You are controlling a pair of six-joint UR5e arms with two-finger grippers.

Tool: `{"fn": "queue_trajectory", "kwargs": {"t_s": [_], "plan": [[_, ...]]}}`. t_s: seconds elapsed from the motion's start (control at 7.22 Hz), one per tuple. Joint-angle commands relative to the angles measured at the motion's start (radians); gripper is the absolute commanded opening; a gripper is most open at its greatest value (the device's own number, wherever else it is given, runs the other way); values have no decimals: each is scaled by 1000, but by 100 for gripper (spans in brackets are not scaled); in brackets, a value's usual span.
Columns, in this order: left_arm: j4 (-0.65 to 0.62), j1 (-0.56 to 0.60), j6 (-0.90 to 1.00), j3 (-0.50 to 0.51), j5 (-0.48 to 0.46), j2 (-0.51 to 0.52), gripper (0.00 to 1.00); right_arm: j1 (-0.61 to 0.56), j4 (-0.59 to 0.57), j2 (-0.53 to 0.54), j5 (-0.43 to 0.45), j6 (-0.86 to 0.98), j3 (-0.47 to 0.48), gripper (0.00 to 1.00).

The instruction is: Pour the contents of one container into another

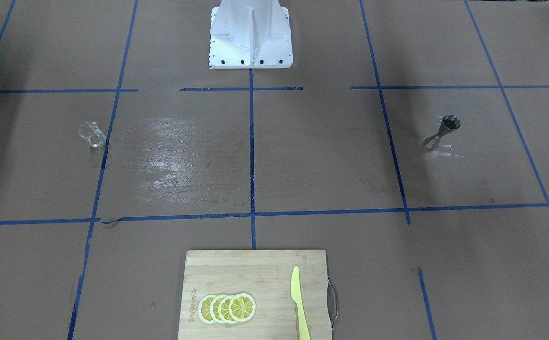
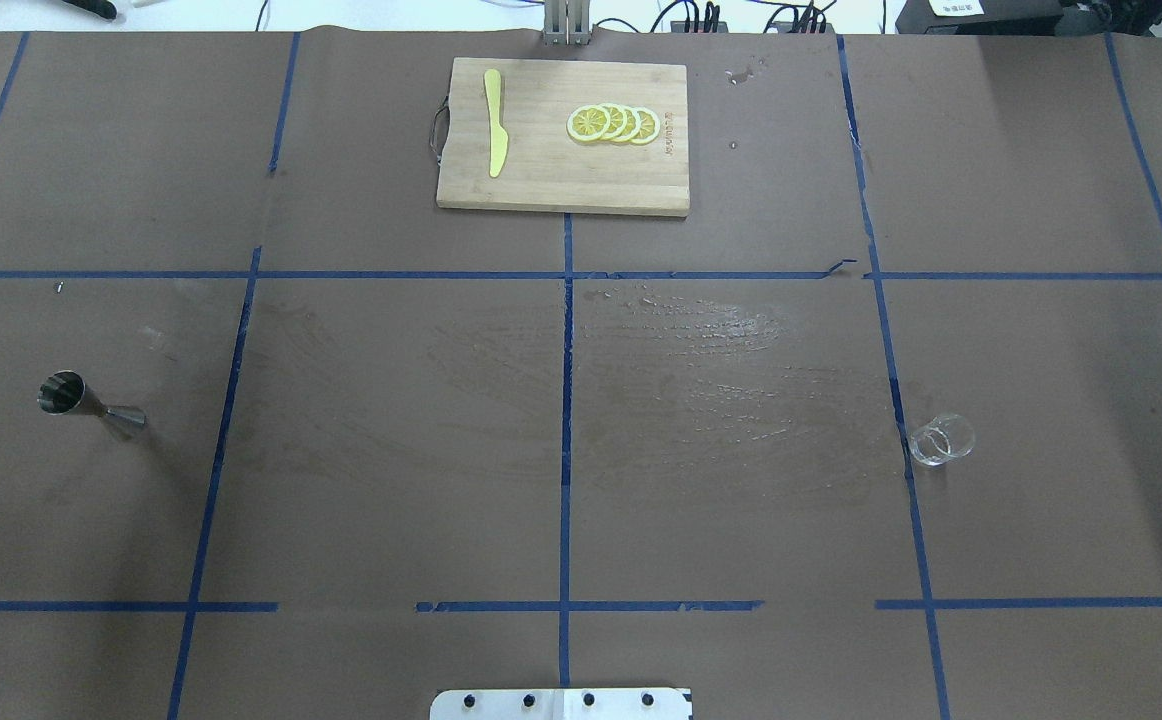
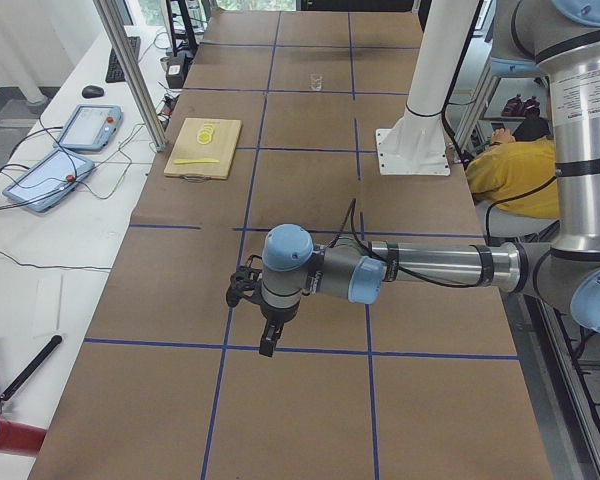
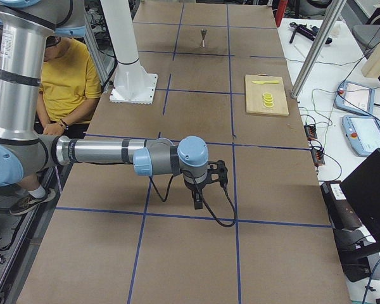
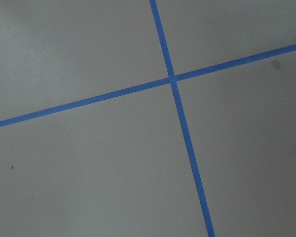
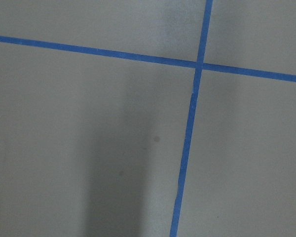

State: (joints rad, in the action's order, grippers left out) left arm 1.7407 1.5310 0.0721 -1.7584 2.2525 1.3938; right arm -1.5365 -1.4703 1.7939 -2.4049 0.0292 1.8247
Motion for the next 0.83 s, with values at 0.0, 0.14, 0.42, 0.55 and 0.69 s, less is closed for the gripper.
{"fn": "queue_trajectory", "kwargs": {"t_s": [0.0, 0.14, 0.42, 0.55, 0.69], "plan": [[-7, 0, -6, -24, 1, 16, 100, -1, 1, 4, -11, 0, 2, 100], [-6, 1, -6, -21, 1, 8, 100, -1, -1, 11, -11, 0, 1, 100], [-1, 0, -3, 14, -5, 40, 100, -1, -4, 16, -11, 0, 5, 100], [0, 0, -9, 23, -7, 44, 100, -1, -4, 19, -8, 0, 30, 100], [0, 3, -3, 23, 1, 33, 100, -1, -5, 22, 4, 0, 25, 100]]}}
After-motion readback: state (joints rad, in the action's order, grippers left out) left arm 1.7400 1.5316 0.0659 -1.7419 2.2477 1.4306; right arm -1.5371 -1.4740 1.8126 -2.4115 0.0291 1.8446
